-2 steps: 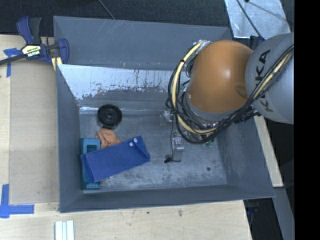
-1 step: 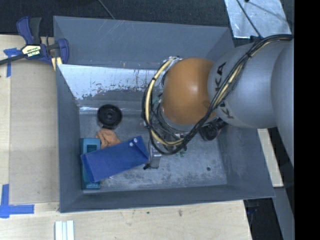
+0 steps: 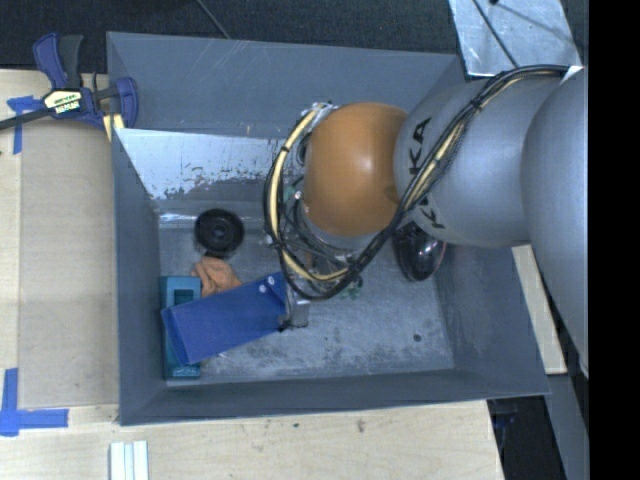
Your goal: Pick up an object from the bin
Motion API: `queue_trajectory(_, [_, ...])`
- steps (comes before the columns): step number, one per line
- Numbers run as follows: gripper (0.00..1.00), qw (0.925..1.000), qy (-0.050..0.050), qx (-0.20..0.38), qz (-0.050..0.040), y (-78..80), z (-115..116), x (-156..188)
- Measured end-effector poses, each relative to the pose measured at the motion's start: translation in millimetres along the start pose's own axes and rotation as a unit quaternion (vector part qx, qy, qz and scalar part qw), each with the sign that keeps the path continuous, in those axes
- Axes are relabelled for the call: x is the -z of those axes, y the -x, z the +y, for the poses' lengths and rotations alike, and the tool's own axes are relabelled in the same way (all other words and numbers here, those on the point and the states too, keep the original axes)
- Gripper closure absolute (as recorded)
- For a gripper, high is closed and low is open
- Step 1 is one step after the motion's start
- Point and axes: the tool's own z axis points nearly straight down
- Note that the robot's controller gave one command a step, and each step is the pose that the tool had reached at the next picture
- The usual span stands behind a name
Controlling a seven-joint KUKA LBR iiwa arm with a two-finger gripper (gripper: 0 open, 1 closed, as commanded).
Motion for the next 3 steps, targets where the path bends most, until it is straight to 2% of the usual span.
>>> queue_trajectory(1, [0.00, 0.9996, 0.001, -0.029, -0.0033, 4.7, 19, 10])
queue_trajectory(2, [0.00, 0.9998, 0.000, 0.022, 0.0008, 2.2, 28, -56])
queue_trajectory(3, [1.00, 0.9998, -0.005, -0.018, -0.0044, 6.1, 38, -54])
